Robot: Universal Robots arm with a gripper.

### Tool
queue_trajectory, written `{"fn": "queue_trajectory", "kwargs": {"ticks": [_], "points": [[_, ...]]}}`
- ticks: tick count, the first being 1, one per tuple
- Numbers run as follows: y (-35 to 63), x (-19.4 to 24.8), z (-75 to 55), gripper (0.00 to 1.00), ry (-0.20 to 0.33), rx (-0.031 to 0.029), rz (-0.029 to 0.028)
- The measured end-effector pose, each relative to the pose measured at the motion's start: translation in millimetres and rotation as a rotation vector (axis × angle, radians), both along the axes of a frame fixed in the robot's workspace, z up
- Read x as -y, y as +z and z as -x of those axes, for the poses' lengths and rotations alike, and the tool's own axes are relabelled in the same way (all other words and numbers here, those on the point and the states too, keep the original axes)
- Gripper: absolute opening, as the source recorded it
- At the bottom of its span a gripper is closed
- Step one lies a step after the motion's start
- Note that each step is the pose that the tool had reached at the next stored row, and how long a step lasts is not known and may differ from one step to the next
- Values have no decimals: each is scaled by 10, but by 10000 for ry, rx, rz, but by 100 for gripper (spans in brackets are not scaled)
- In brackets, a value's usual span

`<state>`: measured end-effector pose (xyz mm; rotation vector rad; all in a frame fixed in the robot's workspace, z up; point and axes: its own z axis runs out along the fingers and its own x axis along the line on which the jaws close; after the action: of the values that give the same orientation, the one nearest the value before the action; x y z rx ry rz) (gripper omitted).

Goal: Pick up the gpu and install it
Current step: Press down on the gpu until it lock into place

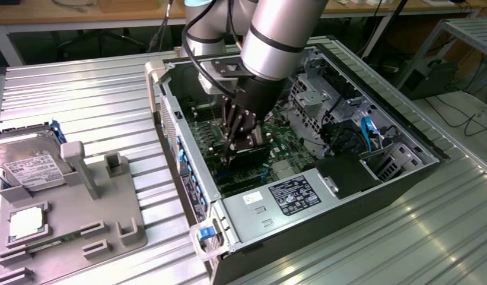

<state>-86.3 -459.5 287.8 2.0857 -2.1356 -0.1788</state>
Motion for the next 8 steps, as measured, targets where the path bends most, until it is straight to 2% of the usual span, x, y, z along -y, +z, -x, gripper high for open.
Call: {"fn": "queue_trajectory", "kwargs": {"ticks": [1, 2, 3, 4, 6, 8], "points": [[1, -3, 0, 11, 0, -310, 104], [2, -16, 1, 11, -3, -402, 188], [1, -37, 0, 11, -4, -426, 251], [0, -63, 0, 11, -3, -435, 289], [-2, -93, 0, 11, -3, -442, 312], [-3, -93, 0, 11, -3, -442, 311]]}}
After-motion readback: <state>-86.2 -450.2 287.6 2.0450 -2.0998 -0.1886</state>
